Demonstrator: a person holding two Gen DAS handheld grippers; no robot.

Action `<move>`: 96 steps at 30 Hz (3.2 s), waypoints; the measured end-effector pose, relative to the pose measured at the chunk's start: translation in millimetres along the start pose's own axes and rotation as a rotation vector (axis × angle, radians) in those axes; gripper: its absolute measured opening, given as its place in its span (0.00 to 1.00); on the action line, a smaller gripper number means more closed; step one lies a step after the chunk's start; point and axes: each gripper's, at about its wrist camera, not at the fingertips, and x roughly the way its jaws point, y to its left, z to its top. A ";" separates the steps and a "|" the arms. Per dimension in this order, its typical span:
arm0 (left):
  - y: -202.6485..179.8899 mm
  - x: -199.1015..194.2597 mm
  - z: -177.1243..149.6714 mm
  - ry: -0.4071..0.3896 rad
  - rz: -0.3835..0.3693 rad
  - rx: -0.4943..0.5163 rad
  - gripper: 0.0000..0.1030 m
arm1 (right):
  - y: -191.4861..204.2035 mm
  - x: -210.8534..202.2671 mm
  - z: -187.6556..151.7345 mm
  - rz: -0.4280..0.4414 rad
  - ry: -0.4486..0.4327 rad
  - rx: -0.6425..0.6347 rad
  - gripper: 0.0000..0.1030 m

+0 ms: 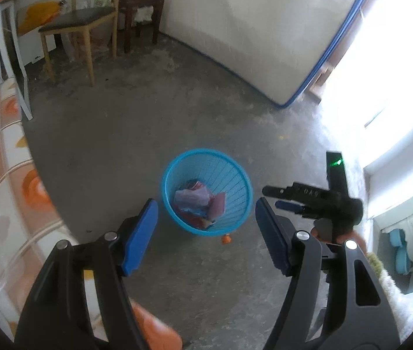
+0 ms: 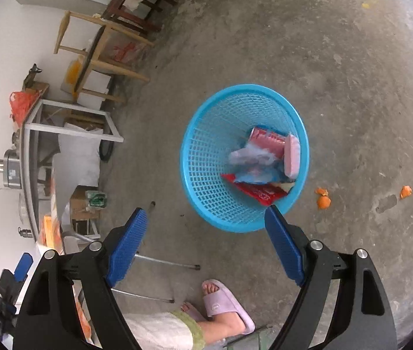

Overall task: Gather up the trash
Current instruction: 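Drop the red can from the right tool into the blue basket while the left tool drops the plastic bag, then move both open tools back over the table, then grasp the clear plastic container rim with the left tool while the right tool grasps the pink snack bag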

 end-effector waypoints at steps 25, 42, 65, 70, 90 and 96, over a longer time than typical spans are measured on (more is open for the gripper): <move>101.1 -220.0 -189.7 -0.371 0.145 -0.183 0.81 | 223.5 -62.3 -125.8 0.160 0.092 -0.557 0.88; 185.5 -287.9 -302.1 -0.524 0.263 -0.391 0.83 | 384.8 20.9 -192.5 0.056 0.128 -0.746 0.87; 218.1 -284.6 -319.0 -0.555 0.091 -0.480 0.61 | 434.9 111.9 -304.6 -0.097 0.422 -1.186 0.06; 222.8 -286.0 -325.8 -0.543 0.113 -0.519 0.55 | 441.1 100.7 -355.1 -0.004 0.505 -1.363 0.10; 270.0 -261.2 -323.9 -0.312 0.220 -0.675 0.16 | 399.6 63.2 -323.0 0.125 0.476 -1.092 0.52; 251.7 -264.9 -342.4 -0.286 0.119 -0.752 0.17 | 396.8 74.2 -335.3 0.143 0.516 -1.089 0.52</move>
